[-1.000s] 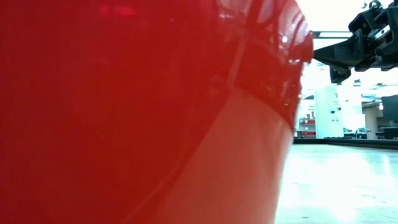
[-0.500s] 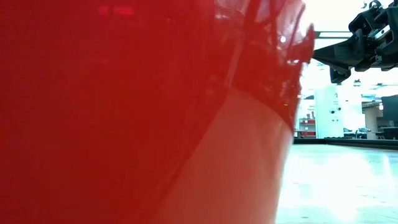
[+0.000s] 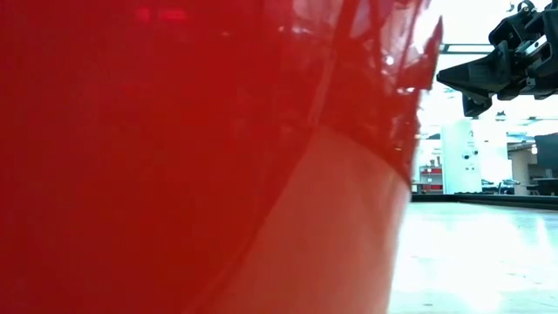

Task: Nest bowls inside each other
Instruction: Stack the red bowl on the green bowl

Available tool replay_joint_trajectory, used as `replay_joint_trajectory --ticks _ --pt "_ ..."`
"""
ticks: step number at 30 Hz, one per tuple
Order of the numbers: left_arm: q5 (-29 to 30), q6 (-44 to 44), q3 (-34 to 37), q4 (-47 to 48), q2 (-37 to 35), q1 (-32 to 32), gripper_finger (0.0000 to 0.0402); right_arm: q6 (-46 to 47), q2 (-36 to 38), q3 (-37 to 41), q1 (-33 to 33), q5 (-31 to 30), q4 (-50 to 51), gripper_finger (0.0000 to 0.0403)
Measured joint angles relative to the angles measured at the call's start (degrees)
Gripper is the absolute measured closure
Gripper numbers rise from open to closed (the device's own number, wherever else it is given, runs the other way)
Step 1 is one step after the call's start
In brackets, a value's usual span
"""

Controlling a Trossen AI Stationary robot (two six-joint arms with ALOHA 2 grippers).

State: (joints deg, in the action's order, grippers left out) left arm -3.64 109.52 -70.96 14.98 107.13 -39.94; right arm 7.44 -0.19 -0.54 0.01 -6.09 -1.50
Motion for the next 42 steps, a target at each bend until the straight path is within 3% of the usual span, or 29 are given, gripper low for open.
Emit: replay_joint_trajectory --ticks 23,42 --pt "-4.4 0.0 0.0 2.3 -0.2 -0.4 0.0346 -0.1 0.0 0.0 0.0 0.0 0.0 0.0369" --pt "-3.9 -0.1 -0.3 10.0 -3.5 -0.6 0.0346 -0.1 0.0 0.0 0.0 0.0 0.0 0.0369"
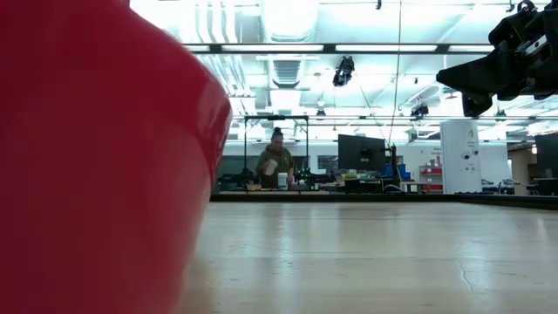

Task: Nest bowls inside each other
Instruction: Stack the red bowl on the green bowl

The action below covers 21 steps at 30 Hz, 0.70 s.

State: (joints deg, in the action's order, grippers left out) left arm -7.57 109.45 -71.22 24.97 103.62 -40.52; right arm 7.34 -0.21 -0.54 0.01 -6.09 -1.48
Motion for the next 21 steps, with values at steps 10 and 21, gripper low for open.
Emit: replay_joint_trajectory --ticks 10,21 --pt "0.1 0.3 -0.1 1.6 -0.6 -0.6 0.0346 0.0 0.0 0.0 0.0 0.0 0.0 0.0369" --pt "4.0 0.5 -2.6 1.7 -0.8 -0.5 0.0346 0.1 0.0 0.0 0.0 0.0 0.0 0.0369"
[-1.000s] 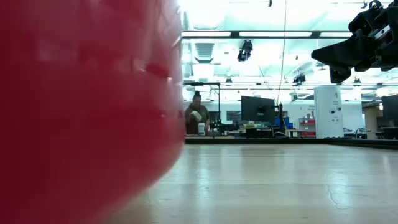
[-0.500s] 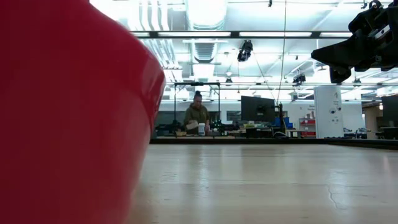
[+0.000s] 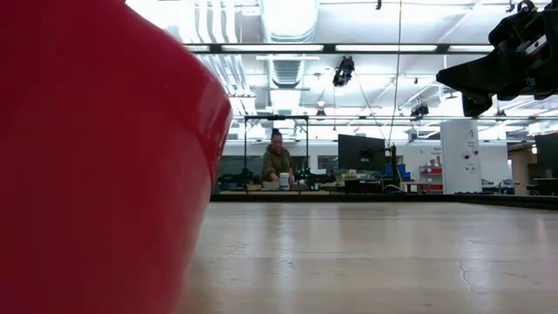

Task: Nest bowls inside each other
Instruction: Stack the red bowl on the green bowl

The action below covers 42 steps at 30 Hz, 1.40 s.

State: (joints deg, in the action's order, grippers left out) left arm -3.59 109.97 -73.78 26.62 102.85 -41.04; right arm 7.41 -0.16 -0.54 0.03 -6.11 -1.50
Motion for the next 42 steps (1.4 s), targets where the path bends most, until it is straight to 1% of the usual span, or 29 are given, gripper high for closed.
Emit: replay_joint_trajectory --ticks 2,4,6,12,16,19,23,34,38,42 --pt "0.1 1.0 0.0 0.0 0.0 -0.1 0.0345 0.0 0.0 0.0 0.0 0.0 0.0 0.0369" --pt "0.6 1.5 0.0 0.5 0.0 -0.2 0.0334 -0.1 0.0 0.0 0.0 0.0 0.0 0.0369" --pt "1.2 1.7 0.0 0.8 0.0 -0.2 0.0313 0.0 0.0 0.0 0.0 0.0 0.0 0.0369" --pt "4.5 2.4 0.0 1.0 0.0 -0.2 0.0232 -0.1 0.0 0.0 0.0 0.0 0.0 0.0369" --pt "7.7 1.8 0.0 1.1 0.0 -0.3 0.0207 0.0 0.0 0.0 0.0 0.0 0.0 0.0369" --pt "10.1 -0.3 0.0 1.1 0.0 -0.4 0.0205 0.0 0.0 0.0 0.0 0.0 0.0 0.0369" --pt "11.3 -2.1 0.0 1.1 0.0 -0.6 0.0208 -0.1 0.0 0.0 0.0 0.0 0.0 0.0369" --pt "11.2 -2.3 0.4 0.2 1.3 -2.2 0.0209 0.0 0.0 0.0 0.0 0.0 0.0 0.0369" --pt "11.2 -6.3 0.6 -2.8 1.8 -2.6 0.0209 -0.1 0.0 0.0 0.0 0.0 0.0 0.0369" --pt "11.2 -7.5 0.8 -2.8 1.8 -3.0 0.0209 -0.1 0.0 0.0 0.0 0.0 0.0 0.0369"
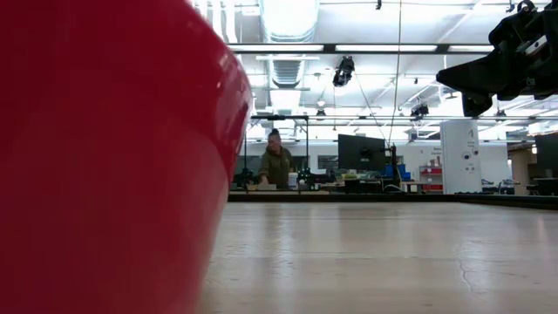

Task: Nest bowls inside each other
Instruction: Stack the red bowl on the green bowl

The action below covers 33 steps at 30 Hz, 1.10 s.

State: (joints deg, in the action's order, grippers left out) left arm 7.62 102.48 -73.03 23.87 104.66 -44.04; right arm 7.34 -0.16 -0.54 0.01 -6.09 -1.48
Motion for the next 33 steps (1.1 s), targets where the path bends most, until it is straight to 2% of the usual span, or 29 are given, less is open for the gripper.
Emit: replay_joint_trajectory --ticks 27,33 --pt "-3.4 -0.9 0.2 -2.0 2.5 -0.4 0.0209 0.0 0.0 0.0 0.0 0.0 0.0 0.0369" --pt "-3.4 -0.9 0.6 -2.1 2.4 -0.4 0.0231 0.1 0.0 0.0 0.0 0.0 0.0 0.0369"
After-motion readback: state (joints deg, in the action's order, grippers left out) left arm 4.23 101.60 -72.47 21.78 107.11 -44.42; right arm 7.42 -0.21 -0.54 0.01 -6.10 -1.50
